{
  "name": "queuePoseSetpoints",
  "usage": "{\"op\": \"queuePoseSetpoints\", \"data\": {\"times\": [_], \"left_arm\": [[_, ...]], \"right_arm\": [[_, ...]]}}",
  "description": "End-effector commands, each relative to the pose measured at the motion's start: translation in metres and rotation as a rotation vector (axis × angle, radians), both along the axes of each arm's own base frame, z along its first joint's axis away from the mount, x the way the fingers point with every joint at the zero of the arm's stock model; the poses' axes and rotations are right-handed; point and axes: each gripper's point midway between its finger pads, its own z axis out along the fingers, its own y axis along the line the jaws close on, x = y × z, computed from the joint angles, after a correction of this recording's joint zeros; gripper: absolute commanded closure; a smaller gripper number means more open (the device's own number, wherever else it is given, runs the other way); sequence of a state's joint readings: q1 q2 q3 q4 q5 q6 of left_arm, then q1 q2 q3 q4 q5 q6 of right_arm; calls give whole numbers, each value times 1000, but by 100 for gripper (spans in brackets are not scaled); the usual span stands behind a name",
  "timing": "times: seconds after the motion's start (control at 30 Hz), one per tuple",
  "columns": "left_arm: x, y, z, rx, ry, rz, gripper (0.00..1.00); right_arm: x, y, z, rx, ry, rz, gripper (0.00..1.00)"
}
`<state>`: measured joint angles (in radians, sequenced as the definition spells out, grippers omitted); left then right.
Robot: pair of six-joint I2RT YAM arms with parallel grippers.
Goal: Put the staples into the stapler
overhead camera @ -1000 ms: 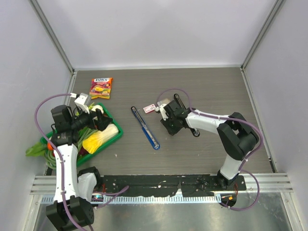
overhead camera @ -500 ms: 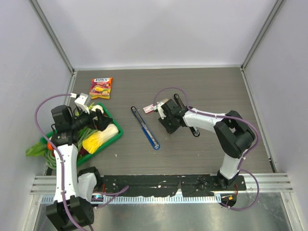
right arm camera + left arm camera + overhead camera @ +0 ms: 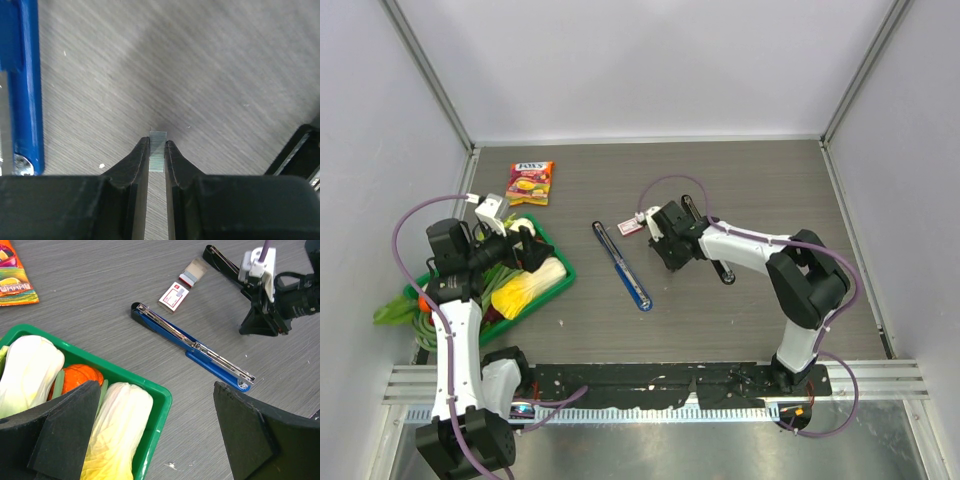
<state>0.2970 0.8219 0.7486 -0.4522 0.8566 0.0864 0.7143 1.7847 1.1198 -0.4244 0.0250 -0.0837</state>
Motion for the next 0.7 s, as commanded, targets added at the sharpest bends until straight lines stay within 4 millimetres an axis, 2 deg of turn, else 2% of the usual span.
{"op": "queuePoseSetpoints", "data": {"times": [0.0, 0.1, 0.13, 0.23, 0.37, 0.47, 0.5, 0.67], "left_arm": [[7, 5, 5, 17, -47, 12, 0], [8, 8, 5, 25, -50, 28, 0], [9, 8, 5, 25, -49, 30, 0], [9, 11, 5, 29, -54, 40, 0], [10, 14, 6, 36, -62, 57, 0], [10, 16, 6, 37, -63, 67, 0], [10, 16, 7, 39, -68, 65, 0], [11, 18, 5, 39, -64, 73, 0]], "right_arm": [[30, 27, 67, 146, -135, -102, 88], [33, 48, 91, 212, -162, -137, 88], [28, 58, 95, 222, -168, -126, 88], [13, 81, 102, 246, -181, -114, 88], [-3, 99, 105, 258, -197, -111, 88], [-11, 100, 102, 275, -197, -130, 88], [-15, 96, 94, 272, -183, -146, 88], [-26, 92, 94, 316, -179, -170, 89]]}}
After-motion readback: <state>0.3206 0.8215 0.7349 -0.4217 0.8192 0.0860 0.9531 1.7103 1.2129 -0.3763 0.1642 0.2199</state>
